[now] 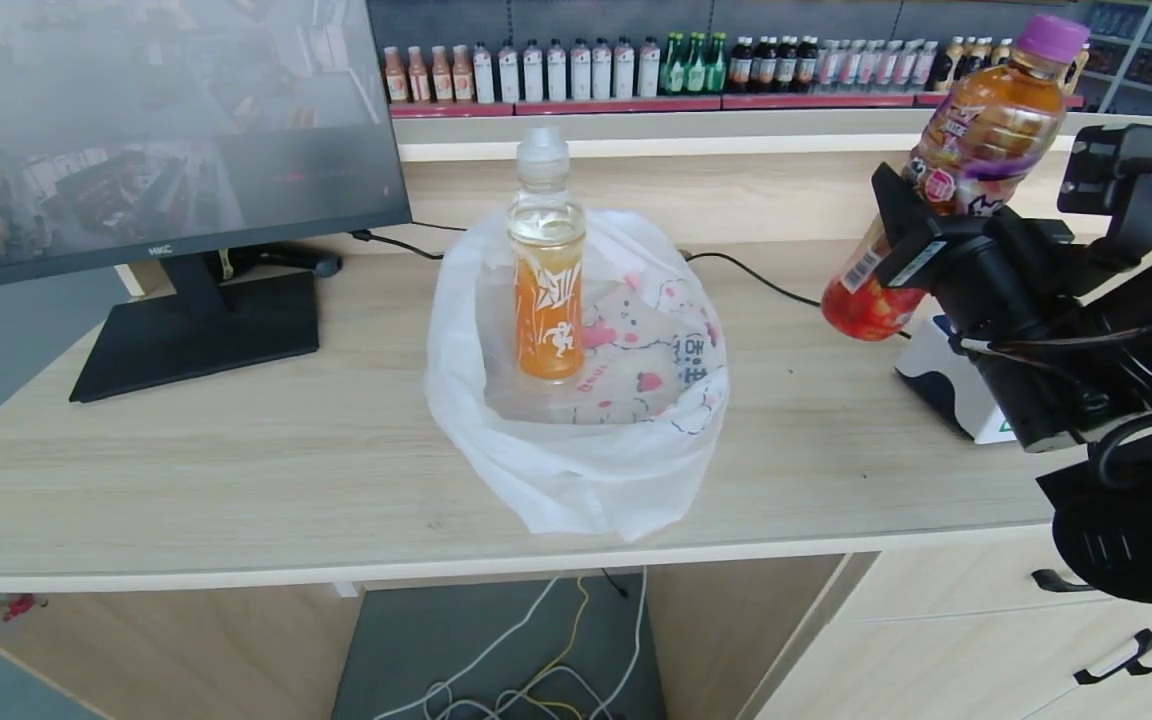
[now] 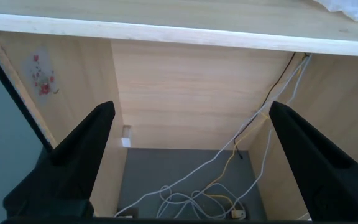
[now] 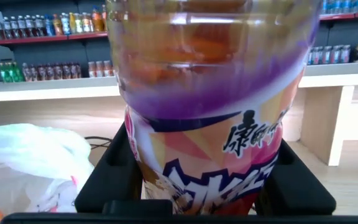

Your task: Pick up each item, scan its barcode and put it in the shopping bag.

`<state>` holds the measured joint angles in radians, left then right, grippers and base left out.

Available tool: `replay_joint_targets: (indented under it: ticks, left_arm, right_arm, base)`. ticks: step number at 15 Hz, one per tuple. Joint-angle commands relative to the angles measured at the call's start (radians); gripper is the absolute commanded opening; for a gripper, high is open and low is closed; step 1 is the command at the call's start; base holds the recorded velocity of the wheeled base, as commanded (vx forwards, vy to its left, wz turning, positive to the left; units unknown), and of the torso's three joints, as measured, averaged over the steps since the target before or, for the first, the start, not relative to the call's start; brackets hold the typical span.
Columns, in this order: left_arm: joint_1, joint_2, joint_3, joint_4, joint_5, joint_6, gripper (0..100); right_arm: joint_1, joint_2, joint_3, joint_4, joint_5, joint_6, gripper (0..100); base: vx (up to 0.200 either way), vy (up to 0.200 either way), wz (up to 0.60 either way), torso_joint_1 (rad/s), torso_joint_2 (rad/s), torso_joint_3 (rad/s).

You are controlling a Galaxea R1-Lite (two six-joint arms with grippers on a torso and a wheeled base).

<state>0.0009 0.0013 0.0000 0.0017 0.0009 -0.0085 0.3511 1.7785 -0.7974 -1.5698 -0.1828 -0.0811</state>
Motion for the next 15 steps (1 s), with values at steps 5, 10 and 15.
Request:
replay_joint_targets:
  ticks: [5, 10, 15]
  left_arm:
    - [0.001, 0.000, 0.000, 0.000, 0.001, 0.002, 100]
    - [0.001, 0.000, 0.000, 0.000, 0.001, 0.004, 100]
    - [0.001, 0.000, 0.000, 0.000, -0.001, 0.004, 100]
  right_arm:
    - [0.072, 0.010, -0.043, -0.001, 0.003, -0.005, 0]
    - [0.115, 0.070, -0.134, -0.001, 0.071, -0.039, 0]
    - [0.143, 0.134, -0.155, -0.001, 0.068, -0.036, 0]
  base:
    - [0.000, 0.120, 0.00, 0.004, 0.00, 0.002]
    - [0.000, 0.000, 0.00, 0.000, 0.00, 0.000]
    - [0.000, 0.000, 0.00, 0.000, 0.00, 0.000]
